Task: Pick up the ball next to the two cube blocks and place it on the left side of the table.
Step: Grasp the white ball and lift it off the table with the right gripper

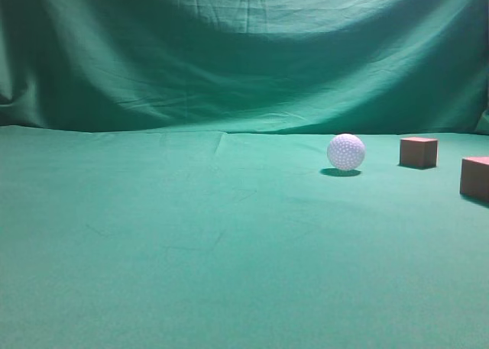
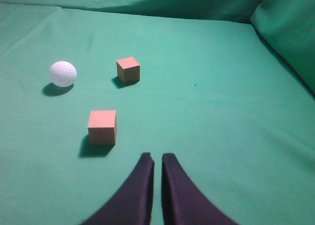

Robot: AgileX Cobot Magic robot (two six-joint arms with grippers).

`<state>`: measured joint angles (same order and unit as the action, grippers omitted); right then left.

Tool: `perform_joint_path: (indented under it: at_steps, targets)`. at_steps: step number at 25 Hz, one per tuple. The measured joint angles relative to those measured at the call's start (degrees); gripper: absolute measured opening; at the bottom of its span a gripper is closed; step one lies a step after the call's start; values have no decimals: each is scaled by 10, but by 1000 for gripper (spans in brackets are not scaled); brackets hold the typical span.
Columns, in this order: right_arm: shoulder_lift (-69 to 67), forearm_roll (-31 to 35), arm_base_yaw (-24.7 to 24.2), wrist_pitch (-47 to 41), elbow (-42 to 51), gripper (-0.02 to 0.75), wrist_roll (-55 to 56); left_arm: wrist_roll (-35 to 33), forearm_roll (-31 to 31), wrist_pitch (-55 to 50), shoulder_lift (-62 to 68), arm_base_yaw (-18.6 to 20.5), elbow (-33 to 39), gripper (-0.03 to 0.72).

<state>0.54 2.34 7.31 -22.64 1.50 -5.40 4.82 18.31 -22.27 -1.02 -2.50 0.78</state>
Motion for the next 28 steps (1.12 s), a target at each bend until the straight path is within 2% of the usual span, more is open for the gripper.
perform_joint_path:
  at_steps: [22,24,28]
  targets:
    - [0,-15,0,9,0,48,-20,0,0,0,0,0,0,0]
    - [0,-10,0,45,1,48,-22,0,0,0,0,0,0,0]
    - [0,72,0,199,1,48,-14,0,0,0,0,0,0,0]
